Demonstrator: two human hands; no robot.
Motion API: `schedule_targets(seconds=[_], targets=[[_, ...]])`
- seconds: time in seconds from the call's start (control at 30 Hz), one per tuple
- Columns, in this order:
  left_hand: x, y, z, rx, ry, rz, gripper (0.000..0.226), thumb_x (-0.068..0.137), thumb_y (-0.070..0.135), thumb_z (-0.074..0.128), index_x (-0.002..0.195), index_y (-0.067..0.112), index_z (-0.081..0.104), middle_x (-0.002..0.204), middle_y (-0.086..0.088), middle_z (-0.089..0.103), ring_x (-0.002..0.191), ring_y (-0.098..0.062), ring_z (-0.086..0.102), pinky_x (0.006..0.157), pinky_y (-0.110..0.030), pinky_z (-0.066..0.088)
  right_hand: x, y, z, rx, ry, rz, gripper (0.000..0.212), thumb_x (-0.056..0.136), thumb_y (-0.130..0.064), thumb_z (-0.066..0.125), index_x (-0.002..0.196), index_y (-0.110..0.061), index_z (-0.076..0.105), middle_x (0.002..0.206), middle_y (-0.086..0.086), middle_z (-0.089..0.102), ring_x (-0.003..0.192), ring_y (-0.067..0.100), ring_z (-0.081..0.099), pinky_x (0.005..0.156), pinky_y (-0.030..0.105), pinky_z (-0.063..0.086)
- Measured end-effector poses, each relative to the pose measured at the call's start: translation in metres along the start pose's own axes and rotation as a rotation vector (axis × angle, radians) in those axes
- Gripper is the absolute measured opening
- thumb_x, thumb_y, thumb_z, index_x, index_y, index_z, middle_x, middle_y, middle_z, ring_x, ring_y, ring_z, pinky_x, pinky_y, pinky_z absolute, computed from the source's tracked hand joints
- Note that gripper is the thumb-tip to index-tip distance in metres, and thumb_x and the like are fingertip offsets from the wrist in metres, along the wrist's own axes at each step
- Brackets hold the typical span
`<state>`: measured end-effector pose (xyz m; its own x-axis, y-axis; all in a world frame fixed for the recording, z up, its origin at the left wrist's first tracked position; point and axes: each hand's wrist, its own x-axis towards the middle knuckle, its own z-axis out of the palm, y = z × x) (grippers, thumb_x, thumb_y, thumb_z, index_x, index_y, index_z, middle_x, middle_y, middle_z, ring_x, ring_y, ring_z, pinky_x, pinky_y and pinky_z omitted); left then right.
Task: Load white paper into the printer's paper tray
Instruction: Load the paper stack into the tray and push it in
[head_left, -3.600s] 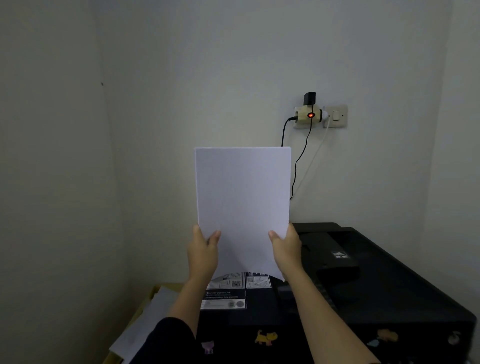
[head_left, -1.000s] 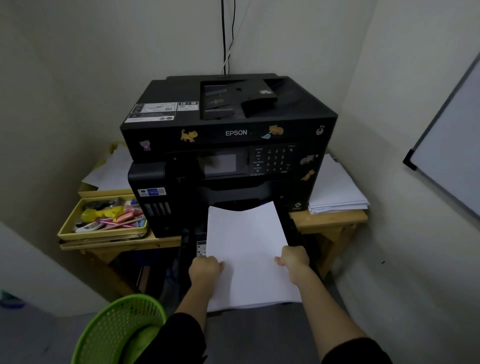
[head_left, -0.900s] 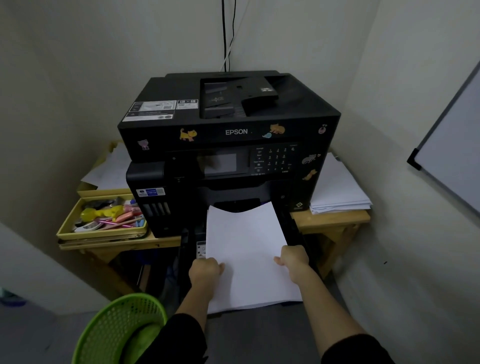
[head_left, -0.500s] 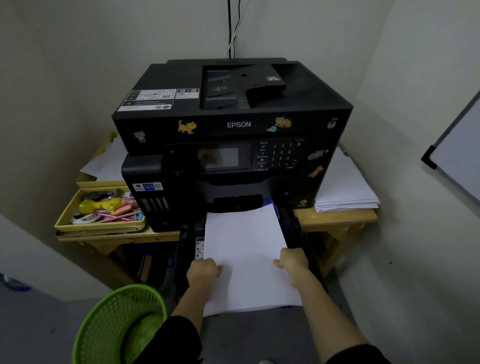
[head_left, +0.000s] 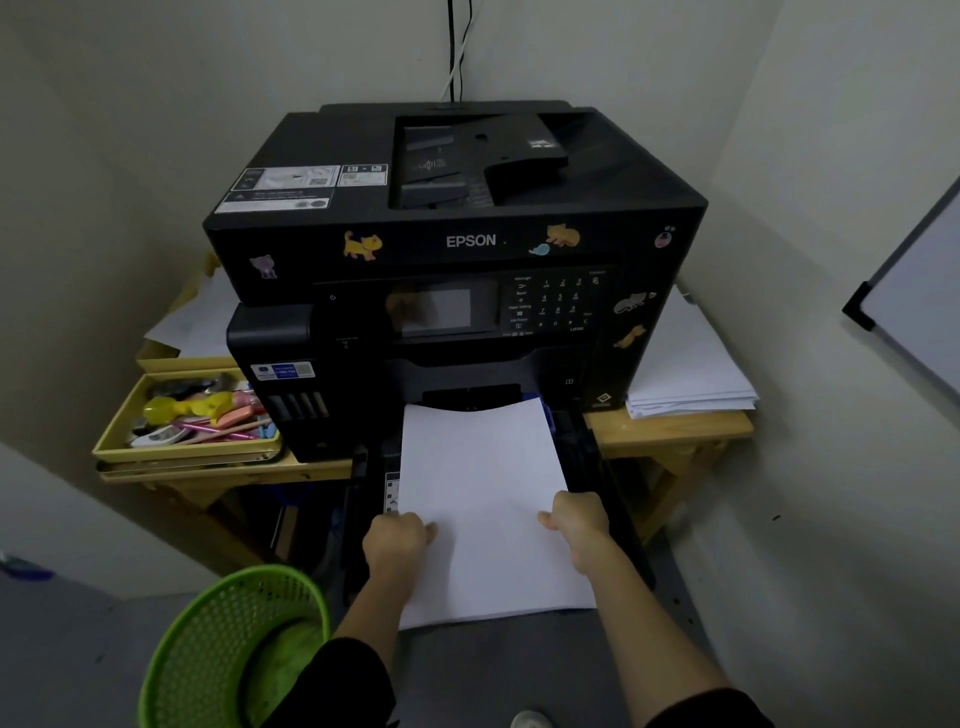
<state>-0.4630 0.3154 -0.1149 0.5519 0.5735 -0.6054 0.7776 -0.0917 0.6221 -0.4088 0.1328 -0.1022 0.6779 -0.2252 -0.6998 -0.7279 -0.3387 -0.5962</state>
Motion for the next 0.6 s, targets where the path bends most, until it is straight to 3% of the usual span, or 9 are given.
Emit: schedule_targets(seconds=[0.1, 0.2, 0.33, 0.4, 0.47, 0.6], targets=[[0.003, 0.005, -0.001, -0.010, -0.007, -0.056, 0.037, 0.090, 0.014, 0.062, 0.116, -0.011, 0.057, 0.087, -0.017, 0.059, 0.079, -0.027, 0.051, 0.067, -0.031, 0.043, 0.005, -0.003, 0.001, -0.016, -0.019, -0.007, 0.038, 0.091, -0.005, 0.056, 0.058, -0.005, 0.037, 0.061, 0.004, 0.036, 0.053, 0.014, 0.036, 0.046, 0.024, 0.029], [0.008, 0.009, -0.002, 0.004, -0.029, -0.041, 0.042, 0.091, 0.015, 0.061, 0.124, -0.010, 0.054, 0.108, -0.021, 0.063, 0.077, -0.026, 0.053, 0.057, -0.026, 0.040, 0.012, -0.009, 0.001, -0.005, -0.024, 0.018, 0.035, 0.089, -0.004, 0.057, 0.059, -0.004, 0.039, 0.062, 0.006, 0.038, 0.054, 0.015, 0.036, 0.049, 0.026, 0.029], [0.016, 0.015, -0.002, -0.024, -0.025, 0.014, 0.036, 0.087, 0.010, 0.061, 0.118, -0.008, 0.059, 0.123, -0.023, 0.062, 0.114, -0.036, 0.059, 0.079, -0.032, 0.047, 0.020, -0.020, 0.003, -0.003, -0.022, 0.014, 0.032, 0.090, -0.005, 0.057, 0.062, -0.003, 0.042, 0.066, 0.005, 0.042, 0.057, 0.016, 0.040, 0.061, 0.030, 0.037], [0.018, 0.022, -0.002, -0.010, -0.017, 0.009, 0.038, 0.089, 0.014, 0.061, 0.119, -0.010, 0.058, 0.124, -0.023, 0.060, 0.117, -0.036, 0.057, 0.081, -0.031, 0.046, 0.024, -0.026, 0.004, 0.009, -0.023, 0.004, 0.030, 0.090, -0.005, 0.057, 0.064, -0.004, 0.042, 0.067, 0.005, 0.042, 0.057, 0.015, 0.040, 0.061, 0.029, 0.038], [0.019, 0.028, -0.002, 0.026, -0.003, -0.027, 0.043, 0.095, 0.024, 0.055, 0.121, -0.010, 0.056, 0.127, -0.022, 0.057, 0.118, -0.035, 0.055, 0.093, -0.034, 0.048, 0.028, -0.032, 0.004, 0.019, -0.048, -0.018, 0.028, 0.091, -0.005, 0.056, 0.067, -0.003, 0.043, 0.068, 0.004, 0.042, 0.057, 0.014, 0.041, 0.055, 0.025, 0.039], [0.021, 0.042, -0.003, 0.100, -0.026, -0.008, 0.044, 0.098, 0.029, 0.049, 0.124, -0.005, 0.056, 0.129, -0.019, 0.057, 0.119, -0.032, 0.057, 0.095, -0.032, 0.047, 0.033, -0.041, 0.006, -0.003, -0.026, -0.017, 0.021, 0.090, -0.006, 0.060, 0.075, 0.002, 0.047, 0.067, 0.006, 0.043, 0.057, 0.015, 0.040, 0.068, 0.029, 0.037]])
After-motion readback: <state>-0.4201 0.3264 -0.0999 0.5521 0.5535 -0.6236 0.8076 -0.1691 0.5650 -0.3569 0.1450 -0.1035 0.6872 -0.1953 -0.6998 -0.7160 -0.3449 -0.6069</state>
